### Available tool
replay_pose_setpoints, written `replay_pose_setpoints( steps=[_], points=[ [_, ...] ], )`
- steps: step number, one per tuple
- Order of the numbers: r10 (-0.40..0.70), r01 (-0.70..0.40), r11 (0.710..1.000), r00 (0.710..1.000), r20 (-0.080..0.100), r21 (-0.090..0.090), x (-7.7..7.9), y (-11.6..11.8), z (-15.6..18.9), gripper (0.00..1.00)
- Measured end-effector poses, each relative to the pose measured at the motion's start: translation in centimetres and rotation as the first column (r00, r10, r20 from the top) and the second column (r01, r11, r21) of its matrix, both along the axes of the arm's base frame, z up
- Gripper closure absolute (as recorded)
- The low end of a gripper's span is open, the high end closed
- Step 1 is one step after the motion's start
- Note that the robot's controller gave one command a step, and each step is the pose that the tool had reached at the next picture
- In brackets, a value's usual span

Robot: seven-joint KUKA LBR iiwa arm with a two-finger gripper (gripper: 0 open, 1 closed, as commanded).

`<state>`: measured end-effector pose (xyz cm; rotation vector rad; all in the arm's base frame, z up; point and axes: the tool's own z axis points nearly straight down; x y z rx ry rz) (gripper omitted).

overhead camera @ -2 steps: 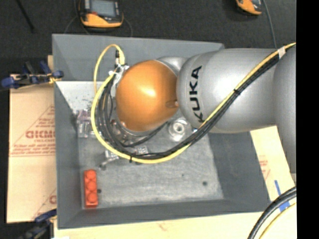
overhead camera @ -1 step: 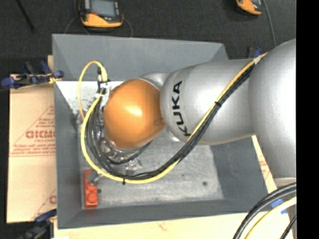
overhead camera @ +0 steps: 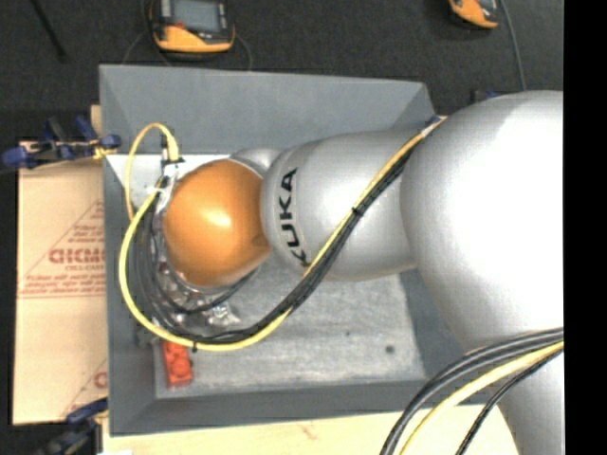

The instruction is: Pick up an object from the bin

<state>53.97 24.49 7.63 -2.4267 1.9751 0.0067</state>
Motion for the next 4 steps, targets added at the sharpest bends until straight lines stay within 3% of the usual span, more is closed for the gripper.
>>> replay_pose_setpoints(
  steps=[1,2,3,4],
  points=[
    [-0.003,0.003,1.000,1.000,0.007,-0.012,0.4,-0.6,0.2,1.00],
    [-0.030,0.030,1.000,1.000,0.006,-0.007,2.5,-0.7,12.5,1.00],
    [0.271,-0.271,0.963,0.963,-0.002,-0.011,4.4,-0.8,10.3,1.00],
    [0.046,-0.046,0.999,0.999,-0.001,-0.009,0.9,-2.2,16.2,1.00]
  ],
)
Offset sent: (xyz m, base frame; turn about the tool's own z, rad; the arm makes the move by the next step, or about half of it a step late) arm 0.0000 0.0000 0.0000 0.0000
